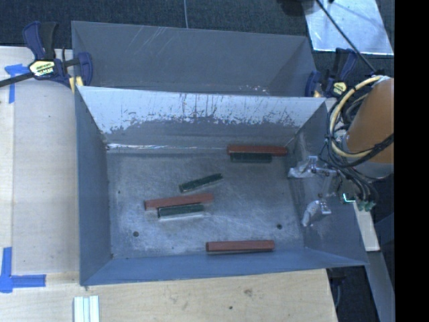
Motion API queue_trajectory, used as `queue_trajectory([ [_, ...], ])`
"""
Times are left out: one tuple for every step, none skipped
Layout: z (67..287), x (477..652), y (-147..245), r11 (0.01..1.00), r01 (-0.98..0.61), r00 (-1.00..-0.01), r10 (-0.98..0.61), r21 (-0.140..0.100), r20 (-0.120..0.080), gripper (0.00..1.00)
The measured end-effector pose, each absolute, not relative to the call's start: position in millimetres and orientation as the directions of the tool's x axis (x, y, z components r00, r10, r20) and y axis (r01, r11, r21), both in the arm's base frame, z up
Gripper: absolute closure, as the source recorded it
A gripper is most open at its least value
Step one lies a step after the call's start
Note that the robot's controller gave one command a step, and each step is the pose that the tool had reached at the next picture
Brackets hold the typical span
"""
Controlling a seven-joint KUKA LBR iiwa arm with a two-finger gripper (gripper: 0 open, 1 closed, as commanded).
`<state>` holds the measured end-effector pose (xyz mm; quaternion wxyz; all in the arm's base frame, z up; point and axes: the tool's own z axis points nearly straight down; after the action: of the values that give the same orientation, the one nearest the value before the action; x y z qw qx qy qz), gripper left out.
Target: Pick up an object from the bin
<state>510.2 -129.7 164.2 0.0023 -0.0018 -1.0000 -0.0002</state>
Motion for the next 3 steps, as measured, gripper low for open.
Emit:
queue_trajectory([
  [168,512.2,-129,1.0,0.001,-1.0,0.001,-0.001,-0.003,0.0],
  [127,501.6,-98,0.999,-0.054,-0.998,-0.054,-0.003,-0.008,0.0],
  [88,495.9,-72,0.999,-0.043,-0.999,-0.043,-0.002,-0.003,0.0],
])
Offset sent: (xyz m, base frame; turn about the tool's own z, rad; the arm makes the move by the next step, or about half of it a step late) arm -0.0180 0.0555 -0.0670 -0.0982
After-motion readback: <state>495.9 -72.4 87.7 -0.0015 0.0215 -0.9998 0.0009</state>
